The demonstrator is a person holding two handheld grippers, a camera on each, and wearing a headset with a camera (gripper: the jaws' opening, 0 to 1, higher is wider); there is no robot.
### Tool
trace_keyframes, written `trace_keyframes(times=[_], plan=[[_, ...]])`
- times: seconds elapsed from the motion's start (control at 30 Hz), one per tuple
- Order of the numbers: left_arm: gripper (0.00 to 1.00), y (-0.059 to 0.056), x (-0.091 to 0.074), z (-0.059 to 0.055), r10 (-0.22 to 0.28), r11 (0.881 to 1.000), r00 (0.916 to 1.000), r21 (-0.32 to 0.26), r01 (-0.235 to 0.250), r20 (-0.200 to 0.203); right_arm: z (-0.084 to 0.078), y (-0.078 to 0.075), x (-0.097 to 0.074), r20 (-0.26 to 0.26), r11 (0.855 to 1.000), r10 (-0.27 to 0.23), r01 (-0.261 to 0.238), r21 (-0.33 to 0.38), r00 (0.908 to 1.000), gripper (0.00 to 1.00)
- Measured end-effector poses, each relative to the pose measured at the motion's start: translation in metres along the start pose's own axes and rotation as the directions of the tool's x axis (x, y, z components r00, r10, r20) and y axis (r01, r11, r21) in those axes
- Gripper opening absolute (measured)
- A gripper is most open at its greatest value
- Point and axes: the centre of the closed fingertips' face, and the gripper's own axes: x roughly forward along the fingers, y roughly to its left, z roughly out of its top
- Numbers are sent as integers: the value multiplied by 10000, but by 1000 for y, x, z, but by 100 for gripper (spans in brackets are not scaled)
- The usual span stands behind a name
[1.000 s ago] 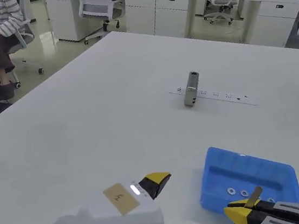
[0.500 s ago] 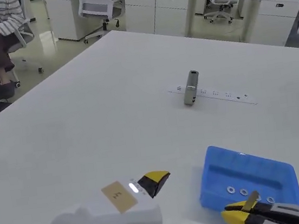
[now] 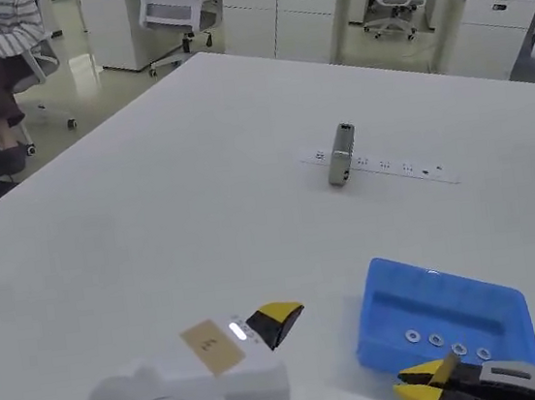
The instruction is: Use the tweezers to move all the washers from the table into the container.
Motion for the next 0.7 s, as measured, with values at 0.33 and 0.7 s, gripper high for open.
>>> trace_keyframes(times=[0.33,0.7], plan=[[76,1,0,0,25,10000,10000,-8,-25,11,29,-7,-13,1171,9925,62,-203,1202,9931,2],[76,0,0,0,-12,10000,10000,25,12,-12,60,-10,-19,2053,9855,160,-501,1622,9786,2]])
